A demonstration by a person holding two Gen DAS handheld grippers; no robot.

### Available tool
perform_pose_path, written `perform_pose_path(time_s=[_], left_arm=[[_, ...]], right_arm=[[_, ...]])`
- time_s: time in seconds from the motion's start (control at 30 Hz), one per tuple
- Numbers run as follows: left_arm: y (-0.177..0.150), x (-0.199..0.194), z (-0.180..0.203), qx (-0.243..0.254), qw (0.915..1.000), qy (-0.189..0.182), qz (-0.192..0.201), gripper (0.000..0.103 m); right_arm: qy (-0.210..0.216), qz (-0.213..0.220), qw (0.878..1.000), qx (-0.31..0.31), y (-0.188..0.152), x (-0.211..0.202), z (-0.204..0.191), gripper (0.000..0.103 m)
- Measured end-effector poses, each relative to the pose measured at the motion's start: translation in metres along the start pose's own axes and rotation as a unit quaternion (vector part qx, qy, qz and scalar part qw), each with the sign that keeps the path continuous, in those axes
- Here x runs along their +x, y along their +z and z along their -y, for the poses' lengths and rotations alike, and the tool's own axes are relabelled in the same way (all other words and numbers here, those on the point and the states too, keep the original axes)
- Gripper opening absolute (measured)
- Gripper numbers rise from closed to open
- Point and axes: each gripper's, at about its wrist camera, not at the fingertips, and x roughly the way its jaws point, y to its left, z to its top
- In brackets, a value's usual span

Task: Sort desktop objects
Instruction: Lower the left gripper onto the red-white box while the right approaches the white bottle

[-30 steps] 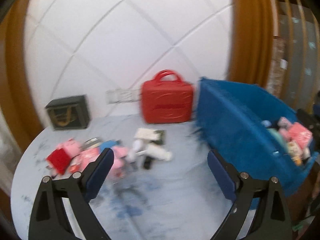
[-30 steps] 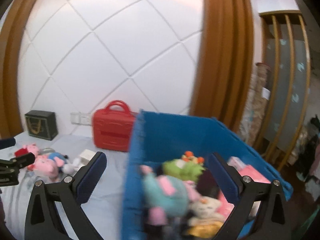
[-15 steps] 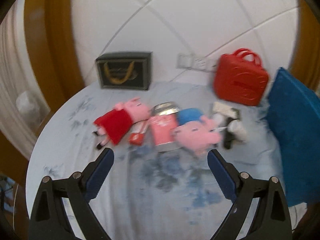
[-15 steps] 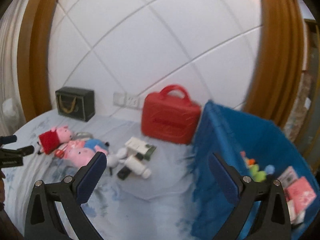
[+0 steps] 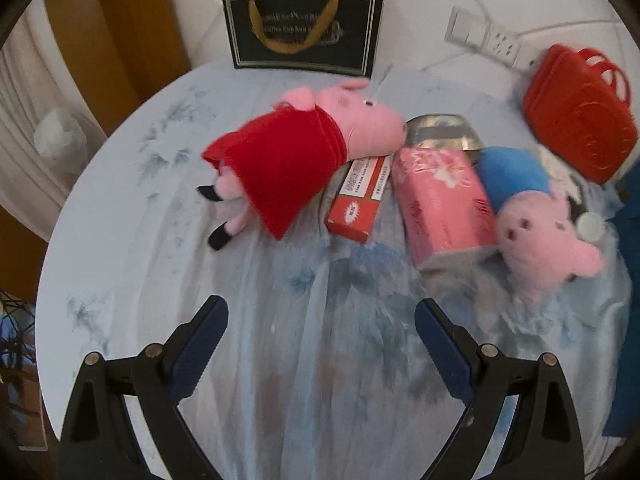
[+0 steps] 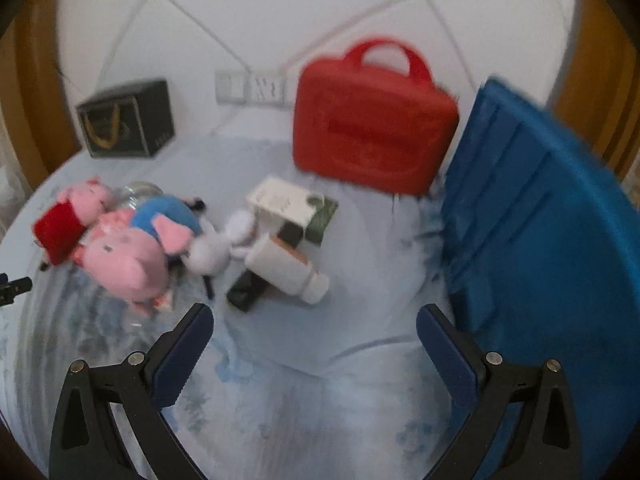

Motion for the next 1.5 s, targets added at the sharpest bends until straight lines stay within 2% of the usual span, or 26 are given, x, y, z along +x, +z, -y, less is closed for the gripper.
perform_pose_path(time_s=[0.17,0.3,0.37,0.5,0.63,0.77,0.87,0.93,0.97,1.03,1.1,1.13,1.2,1.33,1.43,1.5], left_arm=[[0.031,0.048,0.013,0.021,0.9995,0.007,-0.021,0.096],[0.058,0.083,0.024,0.041,0.9984,0.023,-0.032,0.096],[0.068,0.099,0.028,0.044,0.9973,0.043,-0.041,0.096],[0.081,0.113,0.041,0.058,0.9939,0.09,-0.024,0.103],[0.088,0.112,0.043,0.032,0.9945,0.098,-0.018,0.103],[0.08,0.105,0.043,0.012,0.9967,0.074,-0.031,0.102],[0.073,0.103,0.042,0.006,0.9986,0.045,-0.028,0.102],[0.075,0.114,0.041,0.009,0.9982,0.046,-0.038,0.102],[0.075,0.121,0.04,0.0,0.9985,0.035,-0.041,0.102],[0.072,0.132,0.026,-0.045,0.997,-0.006,-0.062,0.098],[0.064,0.122,0.029,-0.044,0.998,0.001,-0.045,0.079],[0.061,0.119,0.032,-0.037,0.9984,0.002,-0.043,0.075],[0.05,0.112,0.037,-0.023,0.9988,-0.002,-0.042,0.062],[0.021,0.096,0.045,0.004,0.9988,-0.005,-0.049,0.057],[-0.003,0.083,0.05,0.025,0.9982,-0.01,-0.054,0.057],[-0.014,0.077,0.052,0.038,0.9974,-0.012,-0.06,0.057]], right_arm=[[-0.004,-0.051,0.999,0.004,0.009,0.06,0.004,0.103],[-0.003,-0.076,0.997,0.004,0.017,0.095,0.007,0.103],[-0.002,-0.087,0.996,-0.003,0.021,0.108,0.007,0.103],[0.028,-0.099,0.995,-0.011,0.029,0.129,0.002,0.103],[0.056,-0.089,0.994,-0.018,0.042,0.136,-0.013,0.103],[0.06,-0.083,0.995,-0.005,0.054,0.15,-0.021,0.103],[0.066,-0.097,0.993,0.009,0.055,0.165,-0.022,0.103],[0.058,-0.121,0.991,0.006,0.05,0.176,-0.025,0.103],[0.057,-0.126,0.99,0.005,0.047,0.178,-0.026,0.096],[0.052,-0.126,0.991,-0.001,0.04,0.174,-0.028,0.091],[0.043,-0.132,0.99,-0.014,0.032,0.169,-0.029,0.087],[0.04,-0.136,0.99,-0.017,0.027,0.167,-0.027,0.085],[0.032,-0.144,0.989,-0.02,0.018,0.161,-0.021,0.083],[0.037,-0.153,0.987,-0.034,-0.005,0.148,-0.013,0.084],[0.052,-0.169,0.984,-0.025,-0.02,0.139,-0.006,0.092],[0.058,-0.167,0.984,0.0,-0.028,0.129,0.003,0.103]])
